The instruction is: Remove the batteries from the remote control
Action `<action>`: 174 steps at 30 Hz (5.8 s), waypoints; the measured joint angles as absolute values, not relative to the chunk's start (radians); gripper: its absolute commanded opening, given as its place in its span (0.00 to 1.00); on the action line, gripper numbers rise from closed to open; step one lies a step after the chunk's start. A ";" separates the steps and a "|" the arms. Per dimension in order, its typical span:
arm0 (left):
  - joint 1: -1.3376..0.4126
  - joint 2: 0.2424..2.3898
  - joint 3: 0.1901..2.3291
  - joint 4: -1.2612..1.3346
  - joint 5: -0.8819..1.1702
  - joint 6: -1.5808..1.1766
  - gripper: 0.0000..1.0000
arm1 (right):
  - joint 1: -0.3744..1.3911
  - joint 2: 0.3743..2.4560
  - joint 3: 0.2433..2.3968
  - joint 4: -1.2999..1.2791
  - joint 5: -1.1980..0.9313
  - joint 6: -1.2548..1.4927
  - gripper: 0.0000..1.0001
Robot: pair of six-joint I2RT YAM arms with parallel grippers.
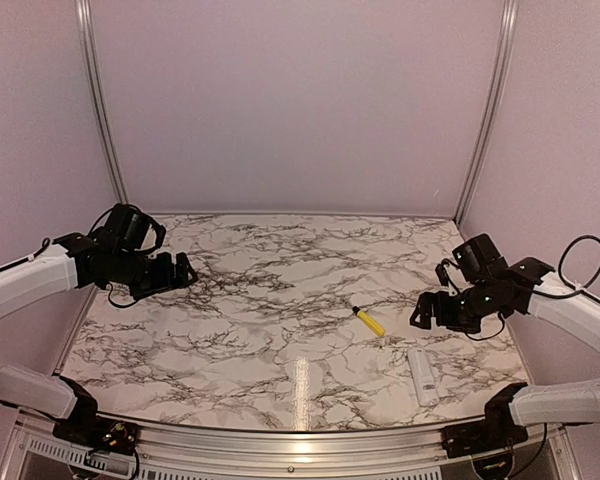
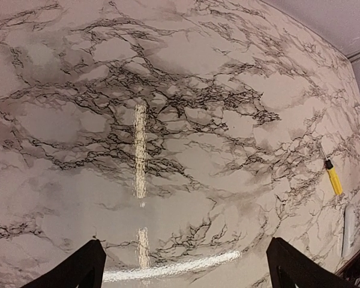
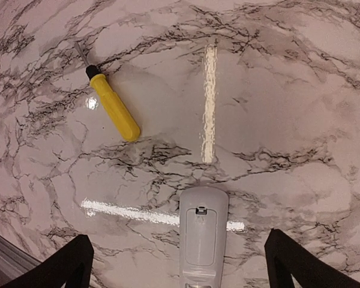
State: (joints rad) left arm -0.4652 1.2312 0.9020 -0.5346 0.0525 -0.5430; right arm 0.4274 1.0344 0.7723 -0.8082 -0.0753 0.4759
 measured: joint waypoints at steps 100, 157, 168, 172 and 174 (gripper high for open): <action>-0.707 1.232 0.869 -0.389 -0.044 -0.637 0.99 | 0.625 1.539 1.139 -0.889 0.048 0.614 0.32; -1.047 1.882 1.221 0.456 0.175 -0.609 0.74 | 0.528 1.433 1.177 -0.523 -0.221 1.352 0.30; -1.053 1.905 1.256 0.470 0.154 -0.625 0.60 | 0.528 1.389 1.118 -0.492 -0.228 1.431 0.30; -1.053 1.916 1.267 0.474 0.153 -0.628 0.61 | 0.528 1.372 1.114 -0.477 -0.229 1.449 0.29; -1.054 1.923 1.268 0.475 0.154 -0.638 0.60 | 0.528 1.371 1.114 -0.468 -0.233 1.455 0.29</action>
State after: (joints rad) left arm -1.0538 1.9228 1.2678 0.4751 0.1535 -0.6376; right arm 0.5278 1.3712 1.1137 -0.4683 -0.2325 1.4551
